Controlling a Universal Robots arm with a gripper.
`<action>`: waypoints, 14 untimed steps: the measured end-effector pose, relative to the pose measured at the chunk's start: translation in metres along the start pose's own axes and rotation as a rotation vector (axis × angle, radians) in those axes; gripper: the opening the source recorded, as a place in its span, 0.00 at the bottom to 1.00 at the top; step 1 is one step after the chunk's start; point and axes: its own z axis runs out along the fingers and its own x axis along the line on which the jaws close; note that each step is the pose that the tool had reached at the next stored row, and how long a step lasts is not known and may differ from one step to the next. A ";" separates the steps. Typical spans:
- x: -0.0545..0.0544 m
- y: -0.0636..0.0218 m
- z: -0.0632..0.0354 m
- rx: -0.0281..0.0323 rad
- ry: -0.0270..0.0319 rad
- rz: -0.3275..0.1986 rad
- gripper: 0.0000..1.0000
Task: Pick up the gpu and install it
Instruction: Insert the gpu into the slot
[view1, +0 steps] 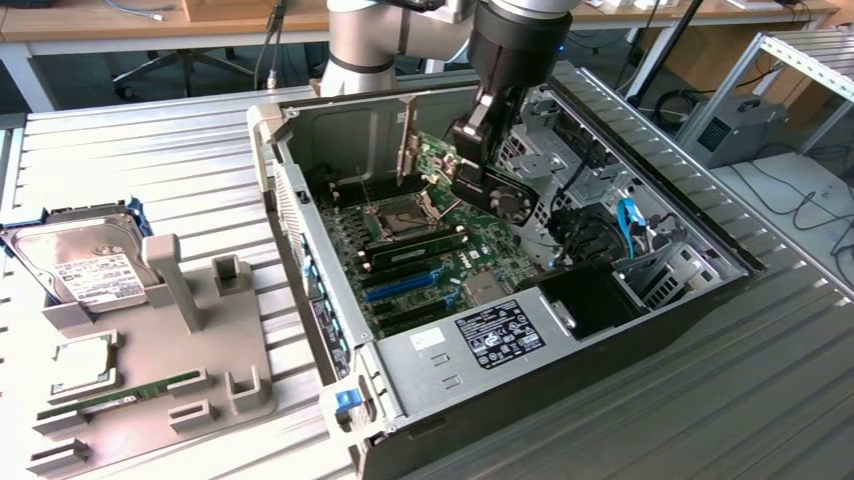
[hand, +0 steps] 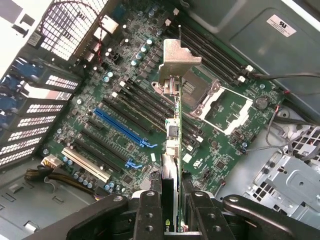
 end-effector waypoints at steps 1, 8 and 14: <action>0.000 0.0000 0.0000 -0.0002 0.0000 -0.006 0.26; 0.000 0.0000 0.0000 -0.0008 -0.0002 -0.029 0.26; 0.000 0.0000 0.0001 -0.0013 -0.0003 -0.045 0.26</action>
